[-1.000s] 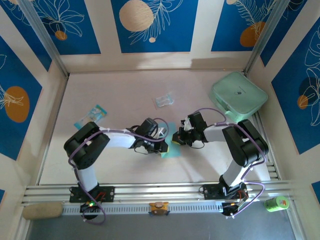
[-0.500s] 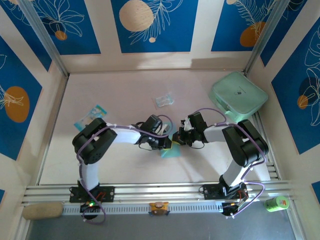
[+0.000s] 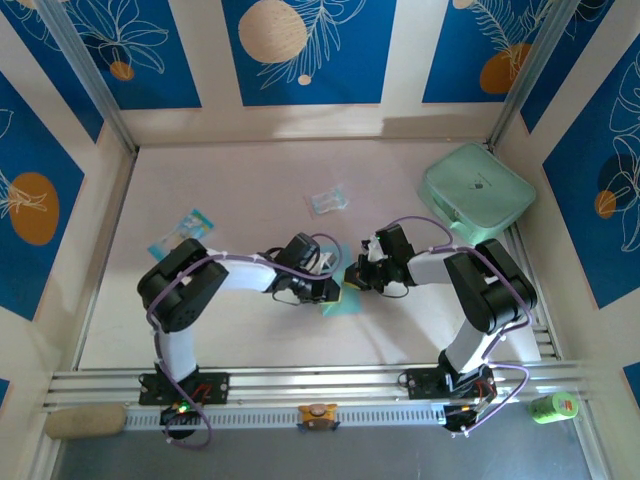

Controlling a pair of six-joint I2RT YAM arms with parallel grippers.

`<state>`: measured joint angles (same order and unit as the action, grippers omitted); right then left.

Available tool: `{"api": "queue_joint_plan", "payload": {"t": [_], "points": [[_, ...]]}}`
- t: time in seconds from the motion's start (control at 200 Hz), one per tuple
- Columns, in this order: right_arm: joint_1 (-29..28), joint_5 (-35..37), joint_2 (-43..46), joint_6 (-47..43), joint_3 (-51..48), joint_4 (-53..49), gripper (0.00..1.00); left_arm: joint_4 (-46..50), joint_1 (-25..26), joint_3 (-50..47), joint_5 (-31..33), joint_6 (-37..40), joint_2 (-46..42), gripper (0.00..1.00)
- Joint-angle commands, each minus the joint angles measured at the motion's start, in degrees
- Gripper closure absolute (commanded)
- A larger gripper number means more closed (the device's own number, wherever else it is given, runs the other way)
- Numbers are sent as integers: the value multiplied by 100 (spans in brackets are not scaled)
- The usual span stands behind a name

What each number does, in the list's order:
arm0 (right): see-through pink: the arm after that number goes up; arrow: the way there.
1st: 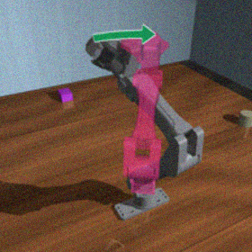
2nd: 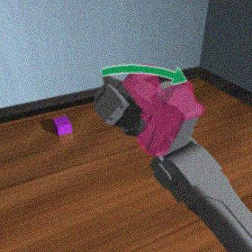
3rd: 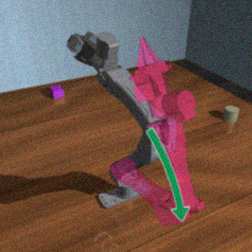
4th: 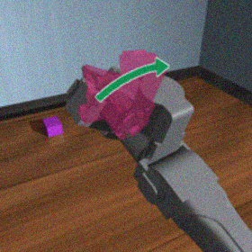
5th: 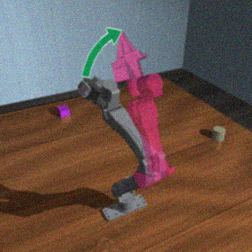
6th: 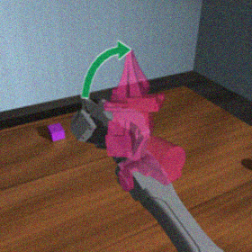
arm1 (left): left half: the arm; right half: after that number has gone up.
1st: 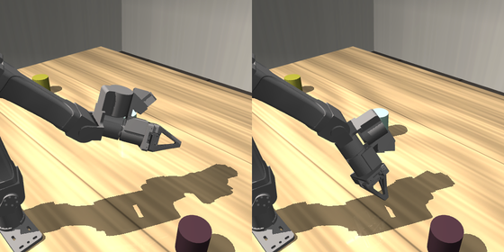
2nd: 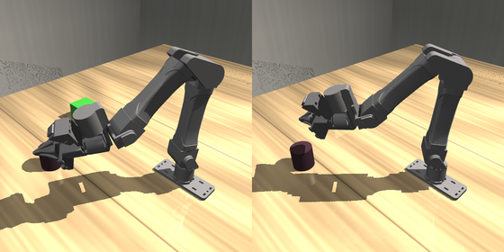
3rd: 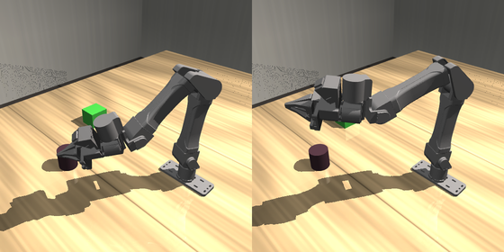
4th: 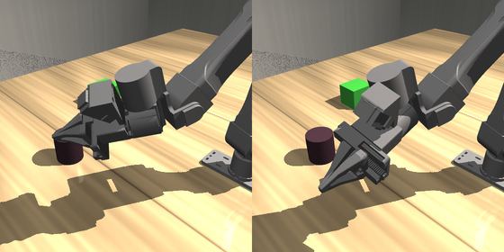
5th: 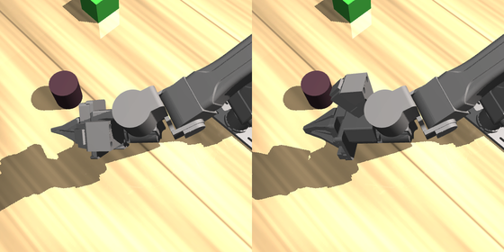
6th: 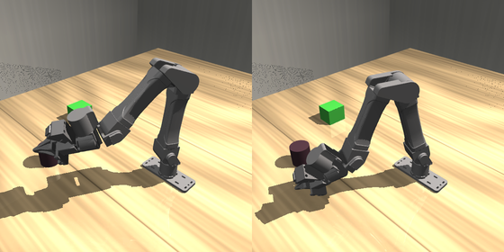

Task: Fold a paper plane with a square sheet of paper (pick it up from the middle)
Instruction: Fold the triangle a second time at the center of the table.

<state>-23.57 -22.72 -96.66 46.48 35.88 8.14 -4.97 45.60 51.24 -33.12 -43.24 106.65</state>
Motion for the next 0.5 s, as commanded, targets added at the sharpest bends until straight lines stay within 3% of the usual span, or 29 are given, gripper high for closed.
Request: {"api": "queue_joint_plan", "payload": {"t": [0.0, 0.495], "points": [[79, 391, -168, -62, -156, -490, 100, 594, -6, -219, -237, 169, -123, 88], [98, 409, -135, -113, -80, -620, 100, 1553, 86, -327, -66, 862, -461, 88]]}}
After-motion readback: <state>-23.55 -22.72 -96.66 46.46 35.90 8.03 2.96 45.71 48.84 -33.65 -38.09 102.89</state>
